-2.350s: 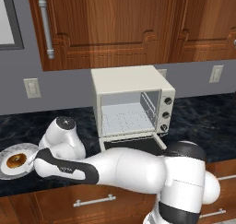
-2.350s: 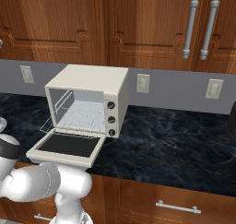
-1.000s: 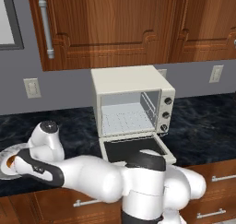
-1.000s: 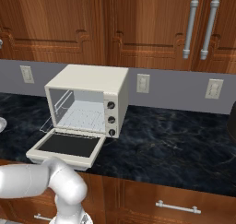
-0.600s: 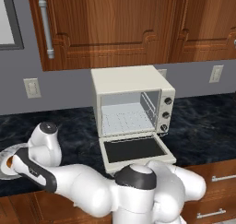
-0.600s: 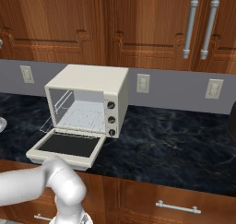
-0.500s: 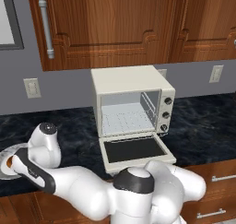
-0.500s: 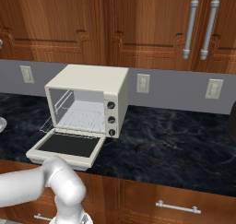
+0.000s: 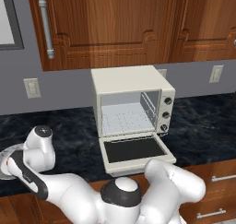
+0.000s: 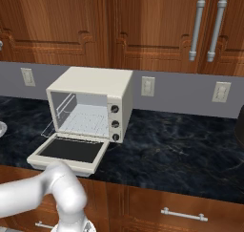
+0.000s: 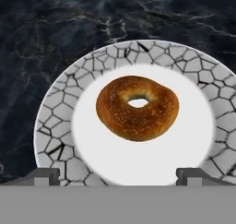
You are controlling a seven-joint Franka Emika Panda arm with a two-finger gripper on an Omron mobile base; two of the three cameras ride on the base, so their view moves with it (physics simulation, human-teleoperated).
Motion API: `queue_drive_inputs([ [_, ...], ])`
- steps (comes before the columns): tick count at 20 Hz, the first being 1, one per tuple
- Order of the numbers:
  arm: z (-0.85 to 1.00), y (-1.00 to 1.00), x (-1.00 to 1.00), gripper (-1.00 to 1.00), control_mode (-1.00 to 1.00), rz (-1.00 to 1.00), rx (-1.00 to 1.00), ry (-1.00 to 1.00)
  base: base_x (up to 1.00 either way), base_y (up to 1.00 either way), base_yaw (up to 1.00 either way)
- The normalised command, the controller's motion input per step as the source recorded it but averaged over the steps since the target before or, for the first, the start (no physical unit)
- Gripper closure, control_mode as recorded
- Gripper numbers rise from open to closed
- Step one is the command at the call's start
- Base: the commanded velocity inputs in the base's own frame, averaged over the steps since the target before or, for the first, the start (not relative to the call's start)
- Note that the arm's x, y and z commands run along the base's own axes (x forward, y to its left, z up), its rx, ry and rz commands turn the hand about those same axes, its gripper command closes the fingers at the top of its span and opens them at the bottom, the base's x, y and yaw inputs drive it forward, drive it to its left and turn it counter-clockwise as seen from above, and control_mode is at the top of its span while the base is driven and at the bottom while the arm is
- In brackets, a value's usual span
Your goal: Pick up the bagel from the plate, place it on the toaster oven rack, close the door, and set the timer.
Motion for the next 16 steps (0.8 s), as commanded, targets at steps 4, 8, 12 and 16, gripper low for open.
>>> queue_drive_inputs([
  [4,-0.11,0.16,0.23,-1.0,-1.0,0.0,0.0,0.0,0.0,0.0,0.0],
  [8,-0.14,0.14,0.21,-1.0,-1.0,0.0,0.0,0.0,0.0,0.0,0.0],
  [12,-0.19,0.15,0.16,-1.0,-1.0,0.0,0.0,0.0,0.0,0.0,0.0],
  [16,-0.22,0.18,0.12,-1.0,-1.0,0.0,0.0,-0.01,0.0,0.0,0.0],
])
